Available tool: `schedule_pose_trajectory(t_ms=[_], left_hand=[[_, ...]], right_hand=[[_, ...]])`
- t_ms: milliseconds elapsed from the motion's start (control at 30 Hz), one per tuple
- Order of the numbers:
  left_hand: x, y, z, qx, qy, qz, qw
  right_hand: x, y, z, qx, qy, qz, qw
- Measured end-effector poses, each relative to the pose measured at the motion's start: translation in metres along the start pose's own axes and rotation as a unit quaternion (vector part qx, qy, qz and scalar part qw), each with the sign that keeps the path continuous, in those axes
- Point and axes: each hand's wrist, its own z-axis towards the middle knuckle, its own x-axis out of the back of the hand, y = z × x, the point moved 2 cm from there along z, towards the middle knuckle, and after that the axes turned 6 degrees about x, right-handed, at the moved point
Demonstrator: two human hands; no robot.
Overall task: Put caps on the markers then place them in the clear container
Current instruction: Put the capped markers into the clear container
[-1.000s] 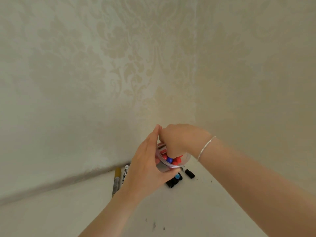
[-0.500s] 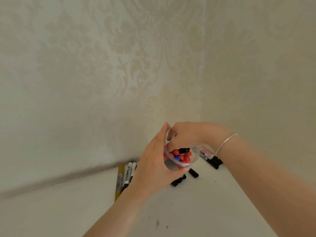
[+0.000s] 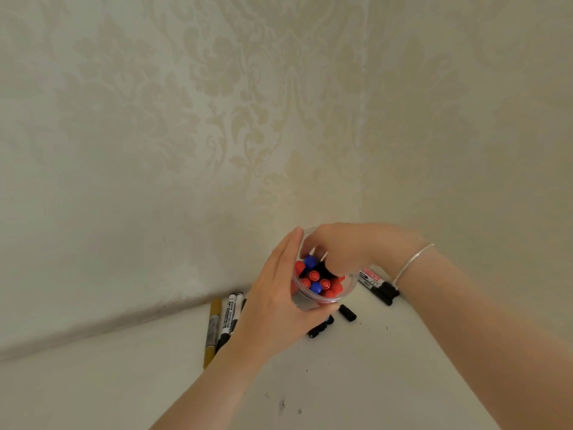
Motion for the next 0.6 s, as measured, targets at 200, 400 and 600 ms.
schedule_pose_trajectory(t_ms=[200, 400, 600], left_hand=[[0.001, -0.002, -0.001, -0.014, 0.007, 0.01, 1.0], [0.0, -0.002, -0.001, -0.015, 0.023, -0.02, 0.999], [-0.001, 0.0, 0.0, -0.05, 0.056, 0.0, 0.997]], right_hand=[[-0.009, -0.002, 0.003, 0.003, 0.04, -0.031, 0.999], [0.034, 0.026, -0.033, 0.042, 0.121, 0.256, 0.958], [-0.005, 0.137, -0.002, -0.224, 0.27, 0.263, 0.899]])
